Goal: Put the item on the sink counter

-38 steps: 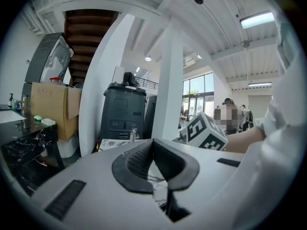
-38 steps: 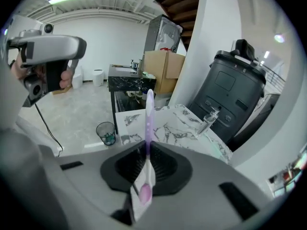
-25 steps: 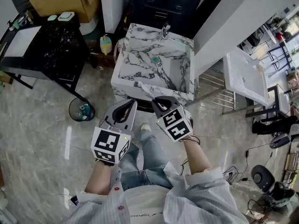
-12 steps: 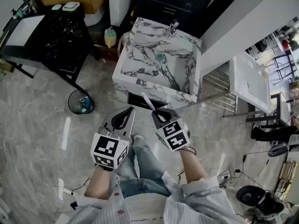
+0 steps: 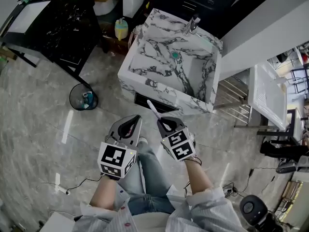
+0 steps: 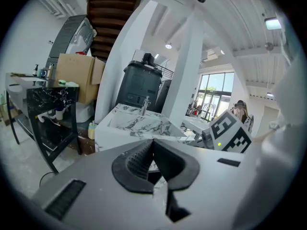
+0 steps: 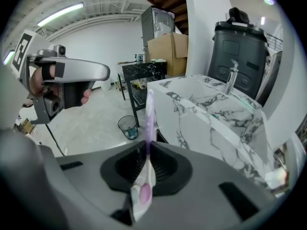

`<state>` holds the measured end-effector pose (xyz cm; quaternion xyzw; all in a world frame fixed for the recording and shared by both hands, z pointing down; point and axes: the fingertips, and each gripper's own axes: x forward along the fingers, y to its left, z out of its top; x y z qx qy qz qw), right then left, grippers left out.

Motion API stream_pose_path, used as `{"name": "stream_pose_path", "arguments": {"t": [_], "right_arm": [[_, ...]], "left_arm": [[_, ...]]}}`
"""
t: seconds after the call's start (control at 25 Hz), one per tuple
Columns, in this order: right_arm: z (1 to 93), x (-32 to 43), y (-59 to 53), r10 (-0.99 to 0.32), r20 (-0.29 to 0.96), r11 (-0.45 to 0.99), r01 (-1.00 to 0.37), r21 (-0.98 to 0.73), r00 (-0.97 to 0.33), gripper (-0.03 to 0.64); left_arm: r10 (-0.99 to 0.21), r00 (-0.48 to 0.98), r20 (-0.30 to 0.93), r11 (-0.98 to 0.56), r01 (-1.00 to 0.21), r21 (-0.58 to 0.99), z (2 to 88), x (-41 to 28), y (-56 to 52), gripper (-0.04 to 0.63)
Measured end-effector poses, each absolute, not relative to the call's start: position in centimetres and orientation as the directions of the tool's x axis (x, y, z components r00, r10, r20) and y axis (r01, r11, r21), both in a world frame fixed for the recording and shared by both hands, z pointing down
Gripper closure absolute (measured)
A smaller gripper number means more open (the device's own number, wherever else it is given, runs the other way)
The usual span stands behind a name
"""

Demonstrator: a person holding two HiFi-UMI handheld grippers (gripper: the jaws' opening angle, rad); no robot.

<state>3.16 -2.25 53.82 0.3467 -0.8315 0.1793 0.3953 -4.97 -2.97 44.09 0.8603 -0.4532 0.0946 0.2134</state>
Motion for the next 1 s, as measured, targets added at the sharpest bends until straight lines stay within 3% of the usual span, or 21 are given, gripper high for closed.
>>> {"name": "stream_pose_path", "arguments": {"t": [1.0], "right_arm": [[79.0,4.0,-5.8,-0.372,0.842,0.695,-0.718,-0.027,-0.392,0.581]], "left_arm": [[-0.734,0.543,0.408,-0.431,-0.837,0.338,68.5,-5.0,-4.9,0.578]]}}
